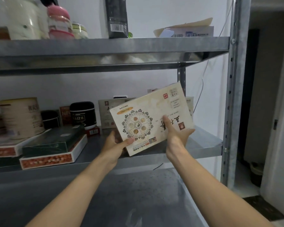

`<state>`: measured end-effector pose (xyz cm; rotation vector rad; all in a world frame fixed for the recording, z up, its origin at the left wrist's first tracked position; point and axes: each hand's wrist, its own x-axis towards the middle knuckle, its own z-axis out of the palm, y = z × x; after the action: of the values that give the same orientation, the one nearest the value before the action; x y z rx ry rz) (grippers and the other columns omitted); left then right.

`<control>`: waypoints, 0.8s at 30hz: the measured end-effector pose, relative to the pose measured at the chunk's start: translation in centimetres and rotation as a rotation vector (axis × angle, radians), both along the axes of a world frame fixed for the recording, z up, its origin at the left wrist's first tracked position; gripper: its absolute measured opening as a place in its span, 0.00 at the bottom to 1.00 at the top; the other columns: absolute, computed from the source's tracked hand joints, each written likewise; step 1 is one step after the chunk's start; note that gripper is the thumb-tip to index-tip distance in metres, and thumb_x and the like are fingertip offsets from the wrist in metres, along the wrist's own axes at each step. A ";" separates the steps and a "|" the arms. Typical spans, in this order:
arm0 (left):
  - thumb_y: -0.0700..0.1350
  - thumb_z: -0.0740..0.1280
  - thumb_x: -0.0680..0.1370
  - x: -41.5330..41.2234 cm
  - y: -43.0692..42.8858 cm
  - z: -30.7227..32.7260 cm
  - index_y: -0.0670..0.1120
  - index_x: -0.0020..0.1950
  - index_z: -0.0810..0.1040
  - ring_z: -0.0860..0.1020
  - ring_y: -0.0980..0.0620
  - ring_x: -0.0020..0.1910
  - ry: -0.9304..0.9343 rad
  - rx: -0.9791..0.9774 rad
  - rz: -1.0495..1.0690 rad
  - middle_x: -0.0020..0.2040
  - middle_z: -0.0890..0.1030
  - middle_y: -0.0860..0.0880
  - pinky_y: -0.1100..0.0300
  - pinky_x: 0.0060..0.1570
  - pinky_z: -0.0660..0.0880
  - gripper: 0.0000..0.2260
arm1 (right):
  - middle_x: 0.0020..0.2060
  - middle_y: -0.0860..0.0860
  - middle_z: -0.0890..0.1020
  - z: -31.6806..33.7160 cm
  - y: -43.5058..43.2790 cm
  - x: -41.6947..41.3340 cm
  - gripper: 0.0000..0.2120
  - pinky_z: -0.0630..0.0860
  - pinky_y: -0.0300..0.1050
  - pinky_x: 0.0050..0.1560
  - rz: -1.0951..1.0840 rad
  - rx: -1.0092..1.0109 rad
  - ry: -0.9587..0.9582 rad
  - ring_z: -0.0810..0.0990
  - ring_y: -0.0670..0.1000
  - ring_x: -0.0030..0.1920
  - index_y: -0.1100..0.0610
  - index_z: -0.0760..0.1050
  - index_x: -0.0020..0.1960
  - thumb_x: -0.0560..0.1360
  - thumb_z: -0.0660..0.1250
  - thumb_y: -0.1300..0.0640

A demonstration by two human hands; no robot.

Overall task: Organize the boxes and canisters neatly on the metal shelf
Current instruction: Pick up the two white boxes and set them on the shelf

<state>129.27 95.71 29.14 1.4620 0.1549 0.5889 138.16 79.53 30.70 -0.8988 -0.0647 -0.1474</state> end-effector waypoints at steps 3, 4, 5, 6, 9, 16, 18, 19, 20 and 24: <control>0.36 0.74 0.69 -0.6 -0.7 -0.1 0.46 0.60 0.73 0.84 0.50 0.48 -0.014 -0.051 -0.065 0.52 0.84 0.47 0.49 0.49 0.81 0.21 | 0.58 0.49 0.84 0.6 0.8 -1.4 0.47 0.79 0.59 0.61 0.115 0.155 -0.053 0.83 0.50 0.58 0.52 0.68 0.72 0.59 0.84 0.44; 0.36 0.75 0.68 -0.9 -0.8 0.0 0.45 0.61 0.72 0.85 0.50 0.47 -0.022 -0.065 -0.081 0.51 0.85 0.47 0.51 0.47 0.81 0.23 | 0.57 0.49 0.84 1.0 0.8 -1.7 0.42 0.80 0.59 0.58 0.100 0.171 -0.076 0.84 0.51 0.57 0.53 0.71 0.70 0.61 0.83 0.46; 0.37 0.75 0.67 -1.2 -0.9 0.2 0.44 0.61 0.72 0.85 0.49 0.48 -0.025 -0.076 -0.102 0.51 0.85 0.46 0.51 0.47 0.81 0.25 | 0.56 0.49 0.85 1.4 0.6 -1.8 0.37 0.81 0.57 0.56 0.077 0.184 -0.088 0.84 0.51 0.56 0.53 0.72 0.68 0.63 0.82 0.50; 0.38 0.76 0.65 -1.4 -0.9 0.5 0.43 0.62 0.72 0.84 0.47 0.49 -0.025 -0.084 -0.129 0.52 0.85 0.45 0.49 0.50 0.80 0.28 | 0.55 0.49 0.85 1.8 0.4 -1.8 0.34 0.82 0.56 0.54 0.068 0.203 -0.095 0.85 0.50 0.54 0.53 0.72 0.68 0.65 0.81 0.52; 0.39 0.76 0.63 -2.0 -0.5 1.6 0.43 0.64 0.73 0.83 0.45 0.54 -0.050 -0.070 -0.181 0.55 0.84 0.45 0.42 0.57 0.77 0.30 | 0.53 0.50 0.86 3.2 -0.7 -1.9 0.28 0.84 0.52 0.48 0.063 0.214 -0.140 0.86 0.50 0.50 0.54 0.74 0.66 0.69 0.79 0.58; 0.40 0.78 0.61 -2.7 0.7 5.0 0.45 0.62 0.73 0.84 0.44 0.52 -0.074 0.056 -0.103 0.55 0.84 0.44 0.44 0.55 0.79 0.31 | 0.50 0.53 0.86 4.3 -2.8 -1.7 0.23 0.84 0.53 0.45 0.083 0.095 -0.200 0.87 0.54 0.48 0.57 0.75 0.59 0.68 0.80 0.59; 0.42 0.81 0.61 -3.0 1.0 5.9 0.49 0.64 0.74 0.82 0.46 0.55 -0.010 0.243 -0.119 0.55 0.84 0.46 0.47 0.57 0.79 0.33 | 0.50 0.53 0.86 4.7 -3.2 -1.8 0.23 0.84 0.53 0.44 0.080 0.041 -0.230 0.87 0.54 0.48 0.58 0.76 0.59 0.68 0.80 0.58; 0.42 0.82 0.61 -3.2 1.1 6.4 0.51 0.64 0.74 0.82 0.48 0.55 0.026 0.331 -0.118 0.56 0.83 0.47 0.49 0.56 0.79 0.34 | 0.49 0.53 0.86 4.9 -3.3 -1.9 0.21 0.83 0.53 0.44 0.075 0.004 -0.250 0.87 0.54 0.47 0.57 0.76 0.57 0.68 0.80 0.58; 0.42 0.82 0.61 -3.3 1.1 6.9 0.53 0.65 0.74 0.81 0.50 0.55 0.059 0.408 -0.111 0.55 0.82 0.47 0.53 0.53 0.79 0.35 | 0.48 0.53 0.87 5.1 -3.5 -2.0 0.18 0.83 0.53 0.44 0.073 -0.038 -0.275 0.87 0.54 0.47 0.56 0.77 0.54 0.68 0.80 0.57; 0.43 0.80 0.65 -3.3 0.2 8.8 0.54 0.68 0.69 0.81 0.53 0.52 0.087 0.524 -0.083 0.55 0.81 0.50 0.57 0.51 0.78 0.35 | 0.50 0.54 0.86 5.7 -3.5 -2.4 0.21 0.84 0.55 0.44 0.103 -0.225 -0.390 0.87 0.54 0.45 0.54 0.75 0.55 0.67 0.80 0.56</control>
<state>125.92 95.93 37.95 1.9928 0.0046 0.5197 135.76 76.03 36.37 -1.0791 -0.4973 -0.2209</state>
